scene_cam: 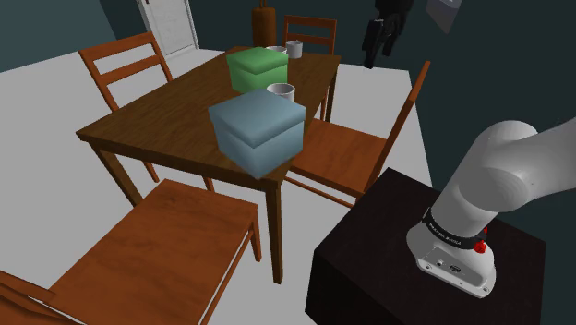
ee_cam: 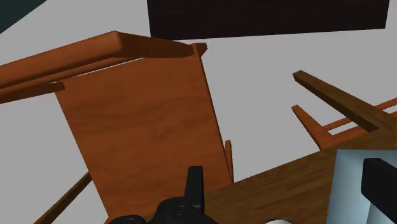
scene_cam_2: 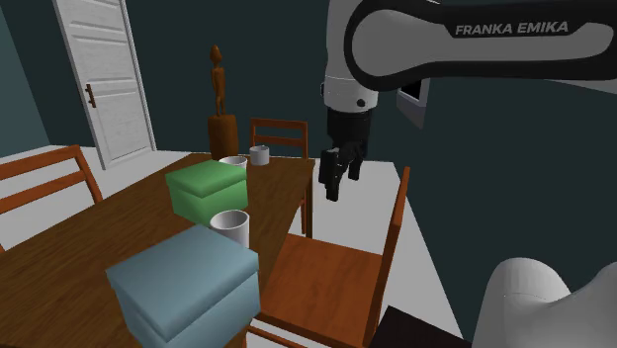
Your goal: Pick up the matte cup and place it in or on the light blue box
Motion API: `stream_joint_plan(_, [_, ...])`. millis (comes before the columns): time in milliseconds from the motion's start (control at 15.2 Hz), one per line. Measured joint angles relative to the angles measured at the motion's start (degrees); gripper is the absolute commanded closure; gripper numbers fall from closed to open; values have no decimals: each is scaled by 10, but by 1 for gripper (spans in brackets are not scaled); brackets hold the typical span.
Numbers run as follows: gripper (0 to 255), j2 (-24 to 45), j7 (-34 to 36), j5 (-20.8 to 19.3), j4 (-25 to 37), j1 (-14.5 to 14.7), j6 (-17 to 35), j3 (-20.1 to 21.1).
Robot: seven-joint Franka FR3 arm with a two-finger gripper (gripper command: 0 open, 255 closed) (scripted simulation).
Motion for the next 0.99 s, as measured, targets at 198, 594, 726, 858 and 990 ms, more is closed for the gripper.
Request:
stream_joint_plan(198, [0,21,-9,1,5,1,17,-9])
stream_joint_plan(594, [0,139,-36,22,39,14,102,-35])
stream_joint_plan(726, [0,183,-45,33,58,20,127,-41])
stream_joint_plan(858, [0,229,-60,44,82,25,149,-50])
stream_joint_plan(990, [0,267,-74,58,101,29,169,-57])
